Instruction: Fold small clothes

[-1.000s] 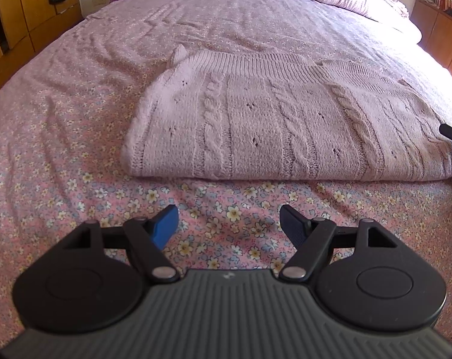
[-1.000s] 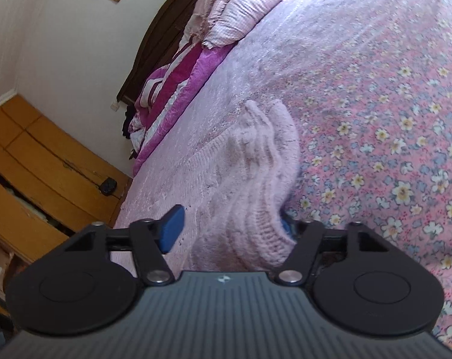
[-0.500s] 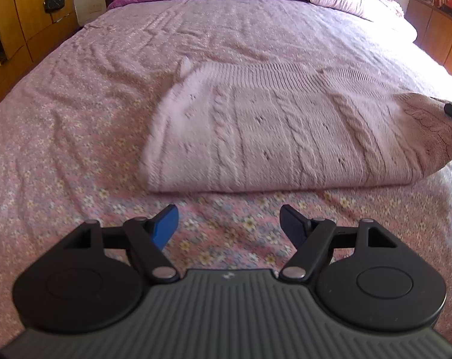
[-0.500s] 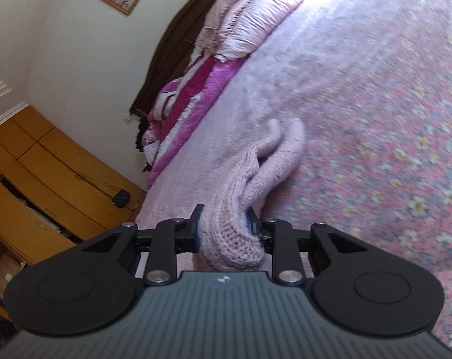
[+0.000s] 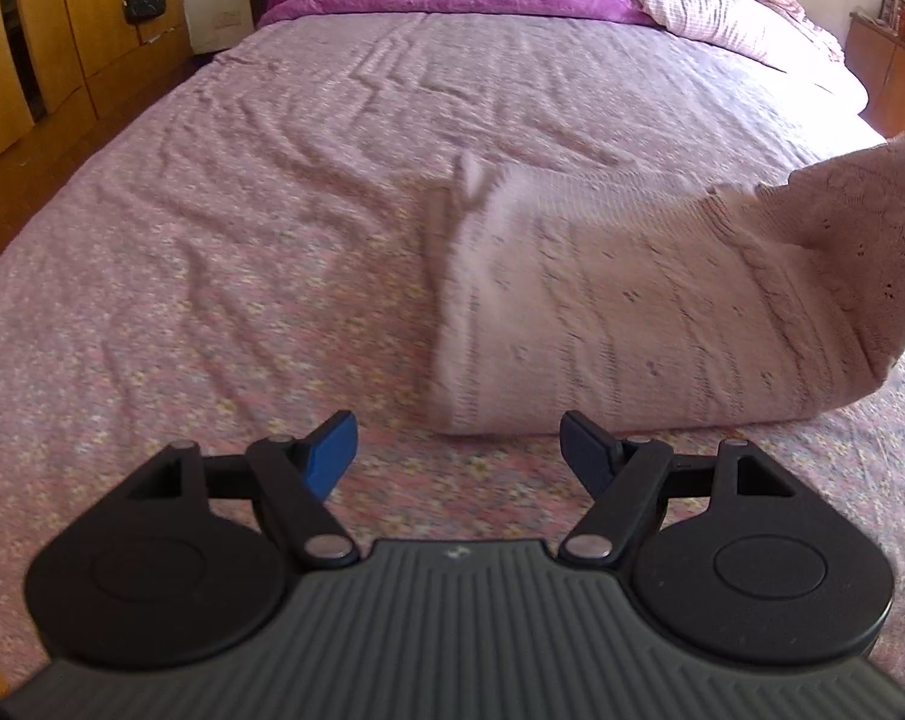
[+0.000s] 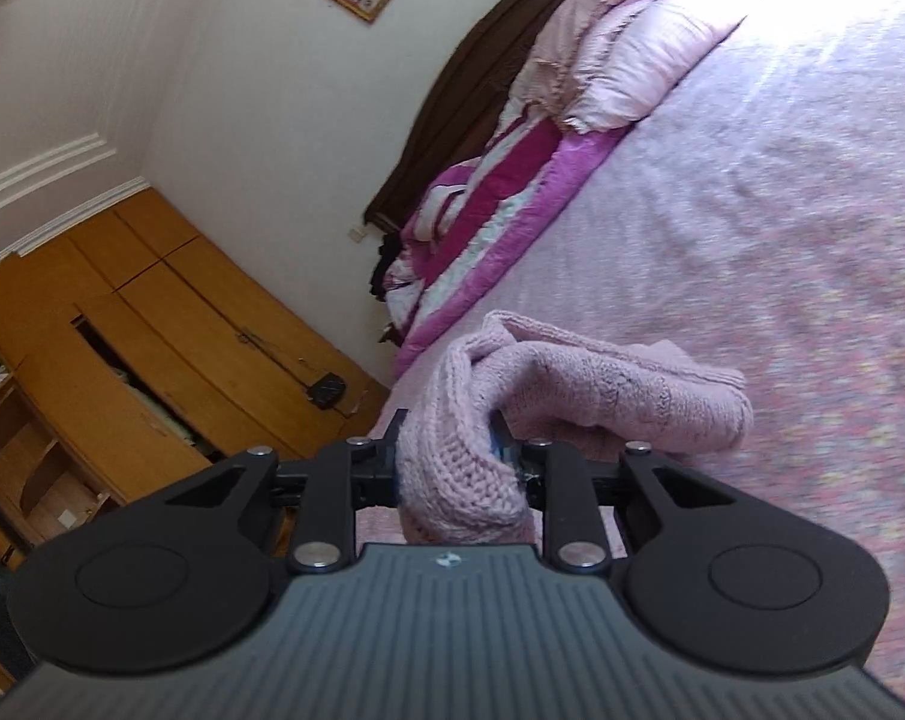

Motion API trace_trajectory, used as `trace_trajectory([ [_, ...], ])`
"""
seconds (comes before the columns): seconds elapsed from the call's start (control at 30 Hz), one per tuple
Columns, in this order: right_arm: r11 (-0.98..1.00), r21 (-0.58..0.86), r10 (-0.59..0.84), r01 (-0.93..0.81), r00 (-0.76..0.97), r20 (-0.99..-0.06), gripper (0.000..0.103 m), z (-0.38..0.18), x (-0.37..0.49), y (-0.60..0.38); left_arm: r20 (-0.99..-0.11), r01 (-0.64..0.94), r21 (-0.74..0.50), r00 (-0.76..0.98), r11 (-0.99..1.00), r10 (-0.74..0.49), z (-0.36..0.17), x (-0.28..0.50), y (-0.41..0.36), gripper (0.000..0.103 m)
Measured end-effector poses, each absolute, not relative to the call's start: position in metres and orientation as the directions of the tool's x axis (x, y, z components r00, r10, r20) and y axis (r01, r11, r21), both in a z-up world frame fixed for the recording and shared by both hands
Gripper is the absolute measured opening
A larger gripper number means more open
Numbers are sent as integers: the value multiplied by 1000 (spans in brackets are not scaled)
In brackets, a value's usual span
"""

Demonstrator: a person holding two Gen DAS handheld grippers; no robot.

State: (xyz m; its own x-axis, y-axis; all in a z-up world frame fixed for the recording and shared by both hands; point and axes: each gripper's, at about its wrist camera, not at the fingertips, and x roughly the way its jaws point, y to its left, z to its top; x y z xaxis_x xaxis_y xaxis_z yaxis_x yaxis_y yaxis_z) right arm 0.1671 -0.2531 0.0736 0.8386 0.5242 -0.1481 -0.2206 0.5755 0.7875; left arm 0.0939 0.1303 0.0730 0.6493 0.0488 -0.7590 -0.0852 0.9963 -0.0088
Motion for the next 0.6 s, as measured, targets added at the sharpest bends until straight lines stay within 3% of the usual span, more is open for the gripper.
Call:
trace_trajectory([
  [0.3, 571, 750, 613, -334, 781, -118, 27, 99, 175, -180, -744, -112, 15, 662, 994, 86, 82, 93, 157, 76],
  [0.6, 585, 689, 714, -428, 675, -186, 27, 94, 180, -87, -743, -151, 10, 660, 989, 108, 81, 89, 186, 76],
])
